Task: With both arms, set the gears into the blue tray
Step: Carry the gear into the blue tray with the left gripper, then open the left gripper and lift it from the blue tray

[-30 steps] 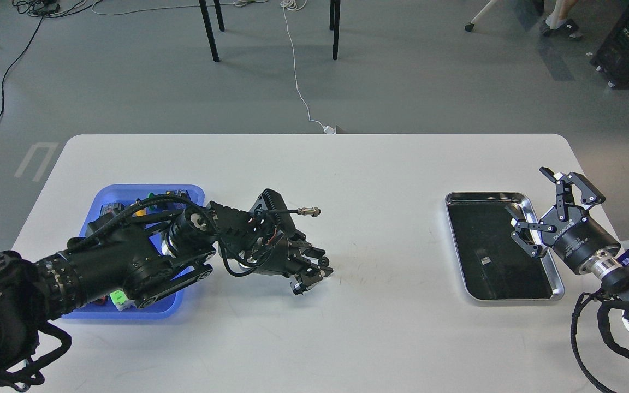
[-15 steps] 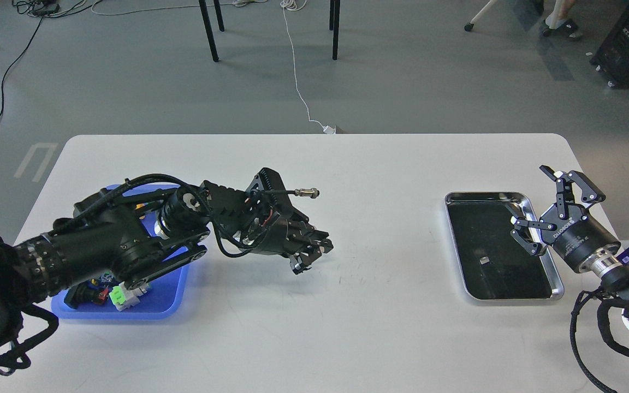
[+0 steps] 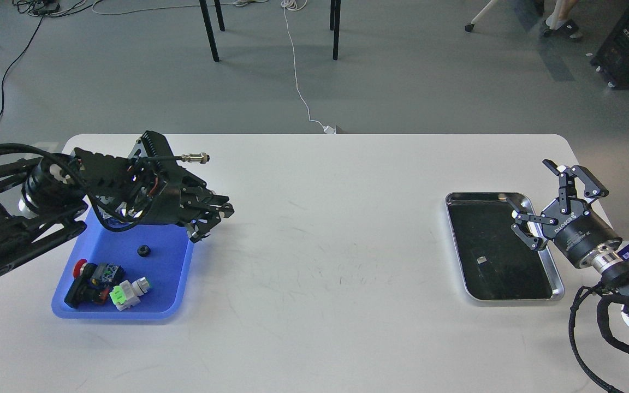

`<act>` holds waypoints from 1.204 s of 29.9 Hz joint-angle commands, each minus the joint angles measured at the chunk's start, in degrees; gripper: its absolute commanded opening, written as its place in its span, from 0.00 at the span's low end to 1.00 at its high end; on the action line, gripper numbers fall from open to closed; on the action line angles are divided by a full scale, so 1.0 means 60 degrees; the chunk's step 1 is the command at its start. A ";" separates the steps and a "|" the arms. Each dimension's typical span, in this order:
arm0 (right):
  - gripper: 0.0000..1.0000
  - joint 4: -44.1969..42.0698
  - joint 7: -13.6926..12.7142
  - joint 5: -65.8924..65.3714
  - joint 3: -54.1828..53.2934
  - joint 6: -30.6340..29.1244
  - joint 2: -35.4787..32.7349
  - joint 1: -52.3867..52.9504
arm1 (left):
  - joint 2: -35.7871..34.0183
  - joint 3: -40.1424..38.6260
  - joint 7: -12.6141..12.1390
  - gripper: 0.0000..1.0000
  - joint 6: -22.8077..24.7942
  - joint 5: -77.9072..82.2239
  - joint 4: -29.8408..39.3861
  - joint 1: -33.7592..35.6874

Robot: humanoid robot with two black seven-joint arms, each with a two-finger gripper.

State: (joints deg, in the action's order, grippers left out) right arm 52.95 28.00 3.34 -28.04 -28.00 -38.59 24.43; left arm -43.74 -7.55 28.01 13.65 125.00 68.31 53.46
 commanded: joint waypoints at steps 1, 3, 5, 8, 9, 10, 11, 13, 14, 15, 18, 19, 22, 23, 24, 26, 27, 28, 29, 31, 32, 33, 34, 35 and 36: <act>0.95 -0.0021 0.0000 0.0000 0.0001 0.0000 0.0001 0.0000 | -0.0298 -0.0088 -0.0002 0.15 -0.0005 0.0001 -0.0091 -0.0427; 0.95 -0.0021 0.0000 0.0000 0.0001 0.0000 0.0001 0.0000 | -0.0313 -0.0219 -0.0002 0.15 -0.0005 0.0001 -0.0251 -0.0676; 0.95 -0.0021 0.0000 0.0000 0.0001 0.0000 0.0001 0.0000 | -0.0313 -0.0381 -0.0002 0.16 -0.0019 0.0001 -0.0529 -0.0881; 0.95 -0.0021 0.0000 0.0000 -0.0014 0.0000 -0.0014 0.0000 | -0.0269 -0.0440 -0.0002 0.16 -0.0048 0.0001 -0.0939 -0.1014; 0.95 -0.0007 0.0000 0.0000 0.0001 0.0000 -0.0014 0.0000 | -0.0240 -0.0455 -0.0002 0.16 -0.0063 0.0001 -0.1100 -0.1014; 0.95 -0.0021 0.0000 0.0000 0.0001 0.0000 -0.0014 0.0000 | -0.0210 -0.0455 -0.0002 0.17 -0.0063 0.0001 -0.1246 -0.1028; 0.95 -0.0021 0.0000 0.0000 0.0001 0.0000 -0.0014 0.0000 | -0.0210 -0.0455 -0.0002 0.17 -0.0063 0.0001 -0.1349 -0.1014; 0.95 -0.0021 0.0000 0.0000 0.0001 0.0000 -0.0014 -0.0044 | -0.0196 -0.0455 -0.0002 0.18 -0.0063 0.0001 -0.1423 -0.1028; 0.95 -0.0021 0.0000 0.0000 0.0001 0.0000 -0.0014 -0.0088 | -0.0181 -0.0455 -0.0002 0.18 -0.0063 0.0001 -0.1453 -0.1028; 0.95 -0.0021 0.0000 0.0000 0.0001 0.0000 -0.0014 -0.0102 | -0.0166 -0.0455 -0.0002 0.18 -0.0063 0.0001 -0.1511 -0.1028; 0.95 -0.0007 0.0000 0.0000 0.0001 0.0000 -0.0014 -0.0117 | -0.0137 -0.0440 -0.0002 0.19 -0.0063 0.0001 -0.1745 -0.1028; 0.95 -0.0007 0.0000 0.0000 0.0001 0.0000 -0.0014 -0.0117 | -0.0122 -0.0440 -0.0002 0.20 -0.0063 0.0001 -0.1760 -0.1028; 0.95 -0.0007 0.0000 0.0000 0.0001 0.0000 -0.0028 -0.0132 | -0.0137 -0.0411 -0.0002 0.22 -0.0063 0.0001 -0.1834 -0.1058; 0.95 -0.0007 0.0000 0.0000 -0.0014 0.0000 -0.0029 -0.0132 | -0.0137 -0.0411 -0.0002 0.24 -0.0063 0.0001 -0.1848 -0.1058; 0.95 -0.0021 0.0000 0.0000 -0.0014 0.0000 -0.0029 -0.0132 | -0.0137 -0.0425 -0.0002 0.28 -0.0063 0.0001 -0.1892 -0.1058; 0.95 -0.0021 0.0000 0.0000 -0.0014 0.0000 -0.0029 -0.0132 | -0.0137 -0.0425 -0.0002 0.38 -0.0063 0.0001 -0.1965 -0.1058; 0.95 -0.0021 0.0000 0.0000 -0.0014 0.0000 -0.0029 -0.0132 | -0.0122 -0.0425 -0.0002 0.42 -0.0063 0.0001 -0.1966 -0.1058; 0.95 -0.0021 0.0000 0.0000 -0.0014 0.0000 -0.0029 -0.0132 | -0.0137 -0.0425 -0.0002 0.47 -0.0063 0.0001 -0.1966 -0.1058; 0.95 -0.0021 0.0000 0.0000 -0.0014 0.0000 -0.0029 -0.0132 | -0.0137 -0.0425 -0.0002 0.51 -0.0049 0.0001 -0.1966 -0.1058; 0.95 -0.0007 0.0000 0.0000 -0.0014 0.0000 -0.0029 -0.0132 | -0.0122 -0.0440 -0.0002 0.58 -0.0063 0.0001 -0.1966 -0.1043; 0.95 -0.0007 0.0000 0.0000 -0.0014 0.0000 -0.0029 -0.0132 | -0.0122 -0.0455 -0.0002 0.61 -0.0063 0.0001 -0.1966 -0.1043; 0.95 -0.0007 0.0000 0.0000 -0.0014 0.0000 -0.0029 -0.0132 | -0.0137 -0.0455 -0.0002 0.64 -0.0063 0.0001 -0.1951 -0.1029; 0.95 -0.0007 0.0000 0.0000 -0.0014 0.0000 -0.0029 -0.0132 | -0.0137 -0.0484 -0.0002 0.67 -0.0063 0.0001 -0.1937 -0.1014; 0.95 -0.0007 0.0000 0.0000 -0.0014 0.0000 -0.0029 -0.0132 | -0.0166 -0.0484 -0.0002 0.67 -0.0063 0.0001 -0.1849 -0.0985; 0.95 0.0008 0.0000 0.0000 -0.0014 0.0000 -0.0029 -0.0132 | -0.0239 -0.0513 -0.0002 0.67 -0.0078 0.0001 -0.1718 -0.0955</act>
State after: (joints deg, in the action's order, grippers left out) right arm 52.89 28.00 3.34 -28.13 -28.00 -38.76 23.64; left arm -44.57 -10.33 28.00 13.27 125.00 56.73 47.27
